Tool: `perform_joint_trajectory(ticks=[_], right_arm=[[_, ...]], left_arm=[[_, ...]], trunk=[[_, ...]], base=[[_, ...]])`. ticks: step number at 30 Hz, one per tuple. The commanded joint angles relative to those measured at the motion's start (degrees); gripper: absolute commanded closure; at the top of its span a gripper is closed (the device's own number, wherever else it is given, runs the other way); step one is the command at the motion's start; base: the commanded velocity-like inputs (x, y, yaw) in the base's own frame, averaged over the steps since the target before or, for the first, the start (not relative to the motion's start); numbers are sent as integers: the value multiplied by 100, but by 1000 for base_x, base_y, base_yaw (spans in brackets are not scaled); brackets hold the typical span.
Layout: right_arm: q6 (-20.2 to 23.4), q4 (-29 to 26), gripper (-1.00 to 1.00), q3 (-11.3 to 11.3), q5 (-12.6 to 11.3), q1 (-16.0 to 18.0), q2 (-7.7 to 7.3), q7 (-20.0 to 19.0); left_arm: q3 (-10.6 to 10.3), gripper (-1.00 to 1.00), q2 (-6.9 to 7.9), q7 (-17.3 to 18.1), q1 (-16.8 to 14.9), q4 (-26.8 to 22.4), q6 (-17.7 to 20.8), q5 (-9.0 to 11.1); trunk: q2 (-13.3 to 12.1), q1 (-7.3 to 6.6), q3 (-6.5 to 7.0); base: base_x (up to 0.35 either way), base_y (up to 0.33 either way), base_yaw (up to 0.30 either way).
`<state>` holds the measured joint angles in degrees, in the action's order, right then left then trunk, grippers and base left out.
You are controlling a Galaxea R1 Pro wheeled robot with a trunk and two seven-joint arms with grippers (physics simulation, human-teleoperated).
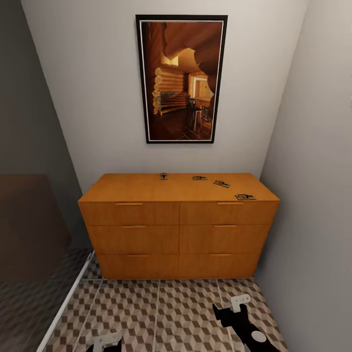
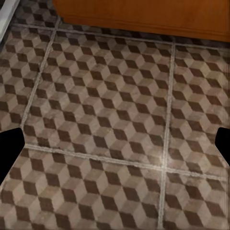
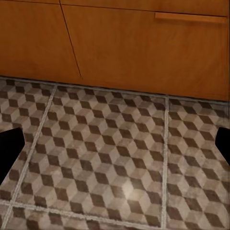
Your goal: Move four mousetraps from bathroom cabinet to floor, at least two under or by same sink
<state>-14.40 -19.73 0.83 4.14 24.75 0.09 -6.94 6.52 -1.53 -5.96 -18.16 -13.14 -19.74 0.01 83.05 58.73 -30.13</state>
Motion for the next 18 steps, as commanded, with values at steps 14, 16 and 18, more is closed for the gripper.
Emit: perform_joint_trajectory(ticks=[14,16,18], right_arm=[[-18,-2,-100,-4,43,4,0,0],[-18,-3,-100,-4,43,4,0,0],[-18,-4,-100,-1,43,4,0,0]], left_arm=[[25,-100,3,-2,-4,5,-22,8],[25,-100,6,-2,-4,5,-23,8],[25,-100,5,-2,-4,5,-22,8]], trunk=[[3,0,-6],[3,0,-6],[3,0,-6]], base=[[0,-58,0],[0,-5,0],[0,-3,0]])
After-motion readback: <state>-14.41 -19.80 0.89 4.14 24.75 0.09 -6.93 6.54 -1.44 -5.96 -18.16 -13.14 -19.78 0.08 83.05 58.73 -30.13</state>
